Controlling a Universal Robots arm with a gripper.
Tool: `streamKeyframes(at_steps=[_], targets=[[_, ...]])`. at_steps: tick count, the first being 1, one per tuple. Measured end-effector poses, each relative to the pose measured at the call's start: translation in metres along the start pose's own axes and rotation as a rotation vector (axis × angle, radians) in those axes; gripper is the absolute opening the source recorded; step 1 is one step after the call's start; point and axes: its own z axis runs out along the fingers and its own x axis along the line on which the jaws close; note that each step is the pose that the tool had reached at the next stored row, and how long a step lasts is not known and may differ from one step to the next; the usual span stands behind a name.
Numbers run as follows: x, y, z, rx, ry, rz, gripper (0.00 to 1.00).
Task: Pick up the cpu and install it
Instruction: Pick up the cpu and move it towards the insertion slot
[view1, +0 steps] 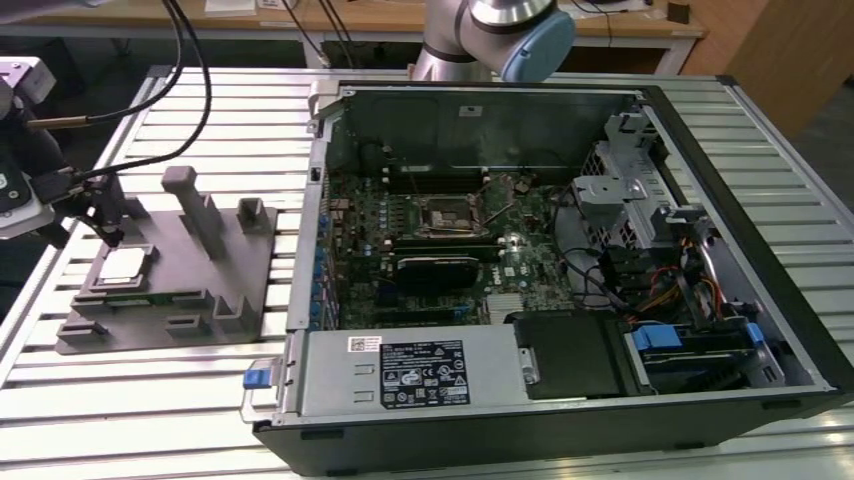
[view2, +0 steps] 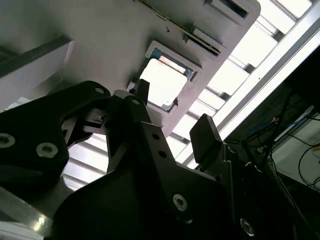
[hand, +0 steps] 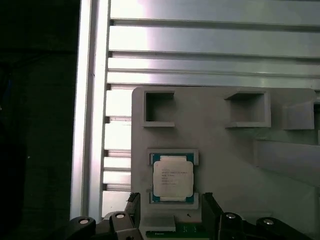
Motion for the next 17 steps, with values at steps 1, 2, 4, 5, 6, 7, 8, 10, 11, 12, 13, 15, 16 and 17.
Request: streamKeyframes(at_steps=[1, 2, 4, 5, 6, 7, 8, 10, 11, 12, 13, 15, 16, 17], targets=[[0.0, 0.0, 0.0017, 0.0001, -0.0001, 0.005, 0.6], [0.0, 0.0002, 0.0035, 0.0, -0.0005, 0.01, 0.6], [-0.0001, 0.0001, 0.0069, 0.0, -0.001, 0.018, 0.6], [-0.0003, 0.0, 0.0085, 0.0, -0.0011, 0.02, 0.6], [-0.0007, 0.0, 0.0101, 0.0, -0.0012, 0.021, 0.6], [-0.0009, 0.0, 0.0116, 0.0, -0.0012, 0.022, 0.6], [-0.0011, -0.0001, 0.0132, 0.0, -0.0012, 0.022, 0.6], [-0.0013, -0.0002, 0.0165, 0.0, -0.0012, 0.022, 0.6], [-0.0015, -0.0002, 0.0182, 0.0, -0.0012, 0.022, 0.6], [-0.0018, -0.0001, 0.02, 0.0, -0.0012, 0.022, 0.6], [-0.0021, 0.0, 0.0219, 0.0, -0.0012, 0.022, 0.6], [-0.0027, 0.0, 0.0255, 0.0, -0.0011, 0.022, 0.6], [-0.0029, 0.0, 0.0273, 0.0, -0.0012, 0.022, 0.62], [-0.0029, -0.0001, 0.0291, 0.0, -0.0011, 0.022, 0.62]])
